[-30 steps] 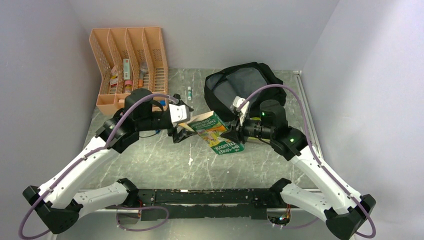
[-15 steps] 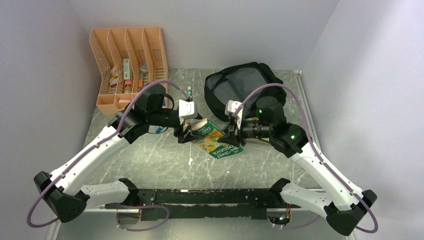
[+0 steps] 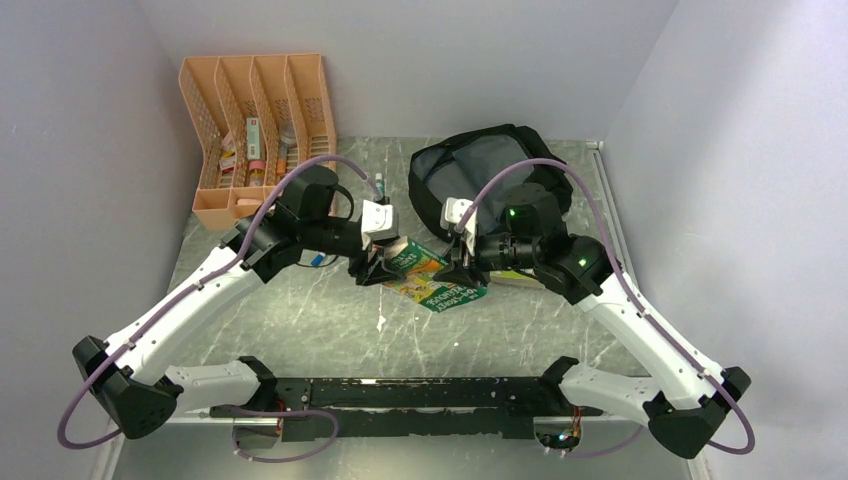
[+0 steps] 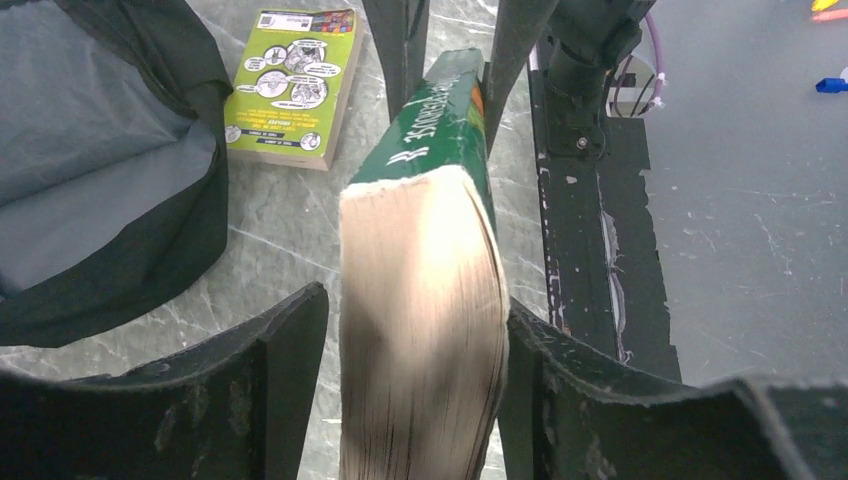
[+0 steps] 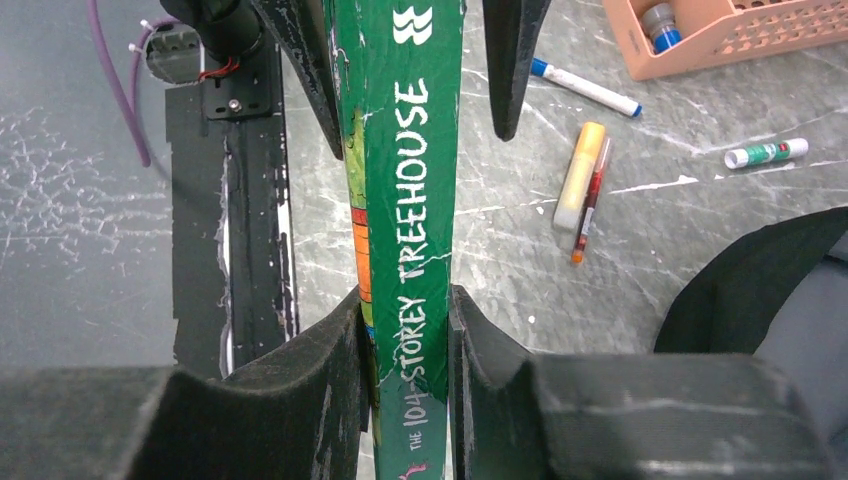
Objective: Pack the student bag
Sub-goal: Pick up the book from the center of the board.
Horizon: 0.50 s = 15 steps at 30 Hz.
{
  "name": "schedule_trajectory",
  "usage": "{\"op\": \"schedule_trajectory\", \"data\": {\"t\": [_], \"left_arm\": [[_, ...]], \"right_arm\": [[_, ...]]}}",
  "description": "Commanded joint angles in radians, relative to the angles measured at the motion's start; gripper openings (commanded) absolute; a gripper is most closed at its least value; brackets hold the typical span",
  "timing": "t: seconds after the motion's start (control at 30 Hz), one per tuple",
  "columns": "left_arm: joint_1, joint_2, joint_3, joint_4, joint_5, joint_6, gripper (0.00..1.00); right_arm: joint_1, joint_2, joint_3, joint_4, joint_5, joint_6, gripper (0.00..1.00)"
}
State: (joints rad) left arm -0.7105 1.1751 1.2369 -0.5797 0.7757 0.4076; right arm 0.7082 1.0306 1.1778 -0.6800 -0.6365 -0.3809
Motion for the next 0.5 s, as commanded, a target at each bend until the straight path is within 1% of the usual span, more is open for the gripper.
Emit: {"op": "schedule_trajectory", "data": {"t": [0.0, 0.13, 0.3, 0.47], "left_arm": [[-0.015, 0.008, 0.027, -0.029, 0.042, 0.033, 0.61], [-0.027, 0.024, 0.036, -0.040, 0.042, 0.042, 0.58], [-0.044, 0.042, 0.049, -0.052, 0.020, 0.045, 0.48], [-0.056, 0.057, 0.053, -0.063, 0.019, 0.051, 0.44]], "right_arm": [[0.008, 0.009, 0.063, -0.007, -0.012, -0.036, 0.00], [0.009, 0.027, 0.077, -0.038, -0.019, -0.052, 0.00], [0.011, 0.026, 0.083, -0.047, -0.004, -0.061, 0.00], [0.011, 0.016, 0.079, -0.041, 0.007, -0.061, 0.00]]}}
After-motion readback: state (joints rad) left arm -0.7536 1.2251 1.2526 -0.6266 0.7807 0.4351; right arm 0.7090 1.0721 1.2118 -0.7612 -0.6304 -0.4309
